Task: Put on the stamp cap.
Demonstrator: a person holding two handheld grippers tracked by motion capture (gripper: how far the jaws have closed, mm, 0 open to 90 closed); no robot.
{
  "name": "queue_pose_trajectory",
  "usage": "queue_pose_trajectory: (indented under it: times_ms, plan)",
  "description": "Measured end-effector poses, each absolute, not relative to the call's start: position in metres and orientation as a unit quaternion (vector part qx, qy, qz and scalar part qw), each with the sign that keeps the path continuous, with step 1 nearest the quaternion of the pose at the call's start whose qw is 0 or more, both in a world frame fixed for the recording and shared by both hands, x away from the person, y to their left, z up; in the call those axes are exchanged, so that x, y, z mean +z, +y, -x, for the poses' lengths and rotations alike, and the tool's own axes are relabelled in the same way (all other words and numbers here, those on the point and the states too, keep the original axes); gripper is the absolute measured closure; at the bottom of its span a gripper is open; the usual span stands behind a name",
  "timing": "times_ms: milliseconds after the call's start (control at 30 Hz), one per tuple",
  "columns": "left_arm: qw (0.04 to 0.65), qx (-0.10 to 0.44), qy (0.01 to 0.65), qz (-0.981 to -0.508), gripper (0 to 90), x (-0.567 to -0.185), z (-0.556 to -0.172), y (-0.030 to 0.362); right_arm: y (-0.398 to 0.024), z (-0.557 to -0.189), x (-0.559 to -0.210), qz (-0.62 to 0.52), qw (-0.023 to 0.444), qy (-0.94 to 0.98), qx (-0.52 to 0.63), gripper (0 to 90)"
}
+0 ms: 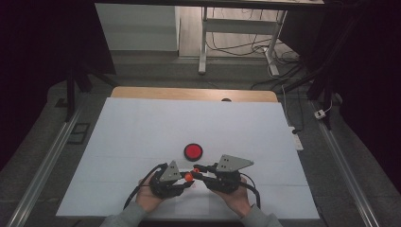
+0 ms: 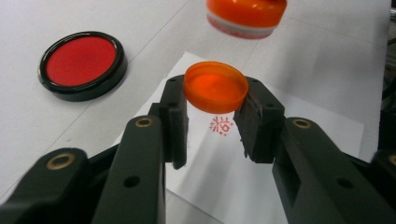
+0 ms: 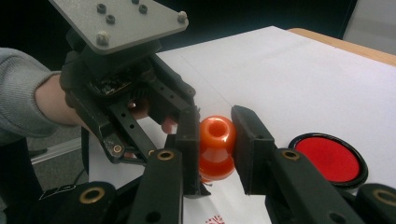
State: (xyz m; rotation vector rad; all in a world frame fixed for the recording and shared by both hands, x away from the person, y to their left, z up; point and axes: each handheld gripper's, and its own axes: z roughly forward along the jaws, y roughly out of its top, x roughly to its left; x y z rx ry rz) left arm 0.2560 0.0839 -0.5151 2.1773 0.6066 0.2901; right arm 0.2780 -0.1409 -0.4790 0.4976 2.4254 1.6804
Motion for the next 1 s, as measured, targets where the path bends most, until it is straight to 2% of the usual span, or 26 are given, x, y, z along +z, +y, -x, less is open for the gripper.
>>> queue_pose_trajectory:
  times_ms: [1000]
  plan:
    - [0.434, 0.115, 0.231, -0.863, 64.6, -0.513, -0.2544, 0.0793, -0.1355, -0.2771, -0.4852, -0.164, 0.067, 0.815, 0.551, 72.4]
